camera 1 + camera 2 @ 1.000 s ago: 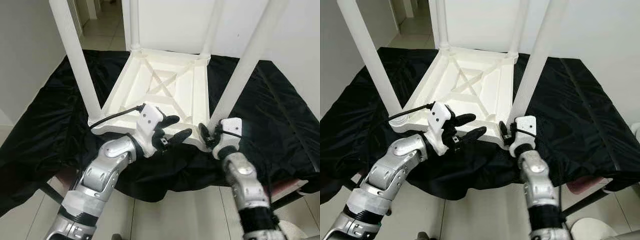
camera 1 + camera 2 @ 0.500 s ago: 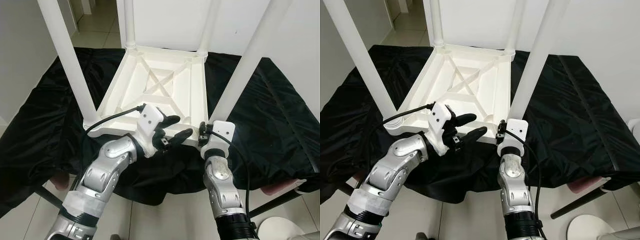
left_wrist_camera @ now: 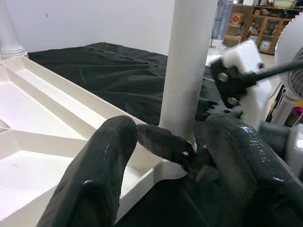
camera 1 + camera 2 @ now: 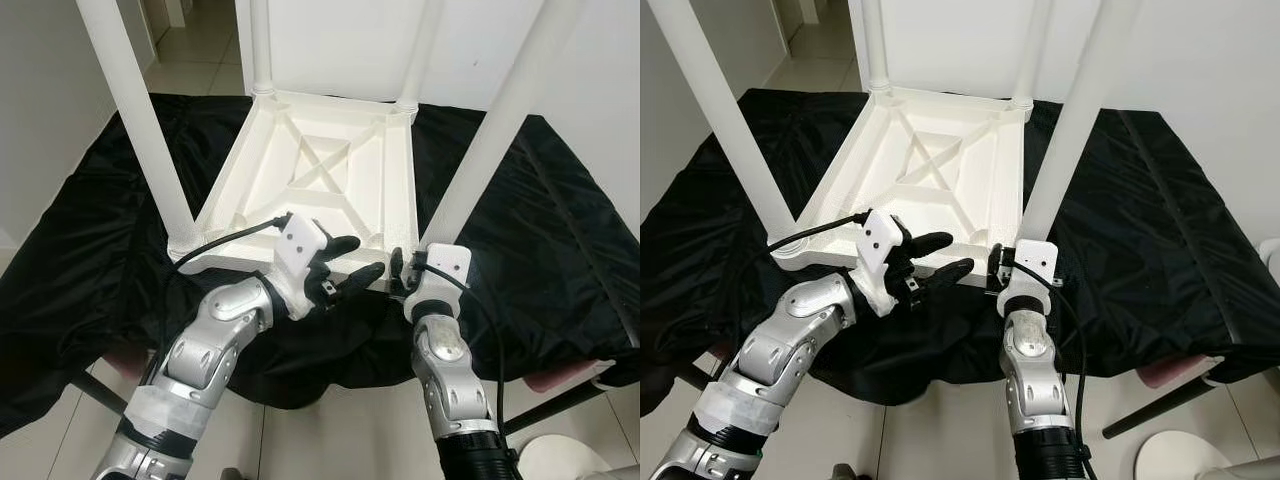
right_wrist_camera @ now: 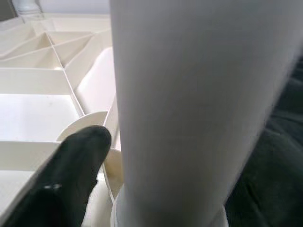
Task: Building children table
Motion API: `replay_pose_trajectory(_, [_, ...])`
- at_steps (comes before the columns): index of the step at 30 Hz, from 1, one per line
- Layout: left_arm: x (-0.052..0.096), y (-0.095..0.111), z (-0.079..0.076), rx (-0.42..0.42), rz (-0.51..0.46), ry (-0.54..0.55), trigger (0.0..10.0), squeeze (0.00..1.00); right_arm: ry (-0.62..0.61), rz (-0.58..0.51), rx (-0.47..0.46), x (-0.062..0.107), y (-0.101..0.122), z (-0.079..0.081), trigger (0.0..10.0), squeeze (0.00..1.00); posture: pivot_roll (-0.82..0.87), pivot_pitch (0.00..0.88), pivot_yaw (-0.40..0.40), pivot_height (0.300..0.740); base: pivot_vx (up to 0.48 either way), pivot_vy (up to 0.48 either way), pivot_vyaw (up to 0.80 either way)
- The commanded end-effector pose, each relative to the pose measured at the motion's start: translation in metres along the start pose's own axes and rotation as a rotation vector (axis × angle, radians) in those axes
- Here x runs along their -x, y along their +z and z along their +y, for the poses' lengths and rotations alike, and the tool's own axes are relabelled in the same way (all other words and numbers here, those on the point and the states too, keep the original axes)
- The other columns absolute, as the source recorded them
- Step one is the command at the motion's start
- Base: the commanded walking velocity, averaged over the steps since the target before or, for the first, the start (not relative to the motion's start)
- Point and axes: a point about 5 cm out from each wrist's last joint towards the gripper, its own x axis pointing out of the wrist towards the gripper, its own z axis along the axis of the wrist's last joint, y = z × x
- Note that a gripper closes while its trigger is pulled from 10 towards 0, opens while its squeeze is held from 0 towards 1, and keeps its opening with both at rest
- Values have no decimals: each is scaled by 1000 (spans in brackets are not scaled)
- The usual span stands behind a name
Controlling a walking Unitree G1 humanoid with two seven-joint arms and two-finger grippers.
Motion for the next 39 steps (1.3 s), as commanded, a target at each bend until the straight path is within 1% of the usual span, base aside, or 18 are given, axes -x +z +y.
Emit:
replay_pose_trajectory(1, [-1,-1,-2,-20,8,-28,10000,0,26,11,-10,7,-5,3,10000,1000,-47,43,-18,740,0,0,0])
replay_pose_trajectory(2, [-1,-2,-1,-21,9,-24,10000,0,43,2,1,8,-4,-1,10000,961,-49,42,-20,740,0,0,0])
replay_pose_trajectory(3, [-1,-2,-1,-21,9,-24,10000,0,43,2,1,8,-4,-1,10000,961,-49,42,-20,740,0,0,0])
replay_pose_trajectory(4, [0,-2,-1,-21,8,-21,10000,0,59,-5,13,9,-3,-4,10000,655,-48,42,-23,740,0,0,0])
replay_pose_trajectory(6, [0,-2,-1,-20,8,-20,10000,0,70,-8,22,10,-3,-6,10000,655,-49,42,-23,740,0,0,0])
replay_pose_trajectory(7, [0,-3,-2,-22,10,-17,10000,0,88,-12,24,12,-3,-10,10000,0,-48,41,-25,740,0,0,0])
replay_pose_trajectory(8, [2,-4,-2,-30,12,-9,10000,0,120,-18,26,14,-2,-15,10000,0,-54,41,-27,740,0,0,0])
replay_pose_trajectory(16, [3,-3,4,-34,1,42,10000,0,196,-33,36,19,-3,-24,10000,0,-54,40,-29,740,0,0,0])
replay_pose_trajectory(20, [3,-1,9,-44,-5,59,10000,0,313,-44,58,19,-4,-35,10000,0,-56,37,-24,740,0,0,0])
replay_pose_trajectory(21, [3,-1,9,-44,-5,59,10000,0,313,-44,58,19,-4,-35,10000,0,-56,37,-24,740,0,0,0])
replay_pose_trajectory(22, [2,-1,9,-45,-6,58,10000,0,343,-50,64,18,-3,-38,10000,0,-56,36,-23,740,0,0,0])
replay_pose_trajectory(25, [2,-1,9,-49,-5,55,10000,0,368,-57,86,13,-2,-48,10000,0,-58,39,-22,740,0,0,0])
replay_pose_trajectory(27, [2,-2,9,-51,-3,54,10000,0,369,-55,93,11,-2,-51,10000,0,-58,39,-22,740,0,0,0])
replay_pose_trajectory(29, [2,-2,9,-51,-3,53,10000,0,389,-53,108,4,0,-58,10000,0,-59,40,-20,740,0,0,0])
replay_pose_trajectory(33, [1,-2,9,-52,-3,53,10000,0,410,-56,134,0,1,-60,10000,0,-58,41,-17,740,0,0,0])
replay_pose_trajectory(35, [1,-2,10,-56,-3,50,10000,0,461,-57,156,-10,6,-65,10000,0,-58,43,-16,740,0,0,0])
replay_pose_trajectory(37, [0,-2,10,-58,-3,50,10000,0,476,-56,158,-13,7,-66,10000,0,-58,43,-16,740,0,0,0])
replay_pose_trajectory(39, [0,-1,11,-58,-4,50,10000,0,524,-47,175,-19,9,-67,10000,0,-58,45,-13,740,0,0,0])
